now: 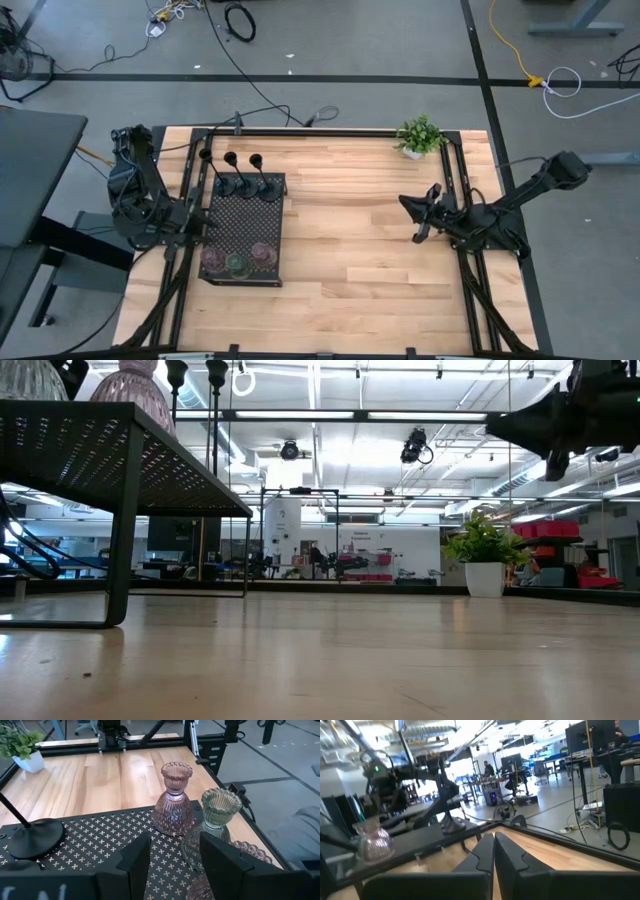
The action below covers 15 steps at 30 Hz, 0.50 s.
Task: Pick & Place candle stick holders
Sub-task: Return to Home Position
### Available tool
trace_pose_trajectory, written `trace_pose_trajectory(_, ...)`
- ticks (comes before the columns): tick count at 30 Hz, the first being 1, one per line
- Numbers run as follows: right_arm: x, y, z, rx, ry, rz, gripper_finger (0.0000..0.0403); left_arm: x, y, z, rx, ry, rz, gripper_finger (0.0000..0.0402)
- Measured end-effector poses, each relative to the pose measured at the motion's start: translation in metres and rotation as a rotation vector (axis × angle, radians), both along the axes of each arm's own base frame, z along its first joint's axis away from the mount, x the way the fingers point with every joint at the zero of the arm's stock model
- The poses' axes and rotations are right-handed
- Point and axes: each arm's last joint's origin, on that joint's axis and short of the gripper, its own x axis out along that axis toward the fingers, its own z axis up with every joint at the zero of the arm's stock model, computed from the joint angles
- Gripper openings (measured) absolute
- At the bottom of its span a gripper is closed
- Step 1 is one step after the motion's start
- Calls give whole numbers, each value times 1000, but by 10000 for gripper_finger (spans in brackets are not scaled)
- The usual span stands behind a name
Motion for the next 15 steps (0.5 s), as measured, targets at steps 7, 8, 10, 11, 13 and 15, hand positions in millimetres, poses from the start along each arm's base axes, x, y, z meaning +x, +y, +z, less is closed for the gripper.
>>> trace_pose_trajectory(7,-11,-6,14,53,-104,5,13,-3,9,2,-64,7,-18,172)
trace_pose_trajectory(8,-12,-6,15,60,-116,5,13,-4,11,2,-76,9,-17,172)
trace_pose_trajectory(10,-14,-7,18,71,-139,5,13,-5,17,3,-108,2,1,172)
trace_pose_trajectory(11,-15,-8,19,77,-149,6,13,-6,20,3,-125,-4,18,172)
trace_pose_trajectory(13,-18,-9,21,88,-170,6,13,-7,25,3,-150,-9,51,172)
trace_pose_trajectory(15,-20,-10,23,97,-187,6,13,-9,31,4,-170,-24,101,172)
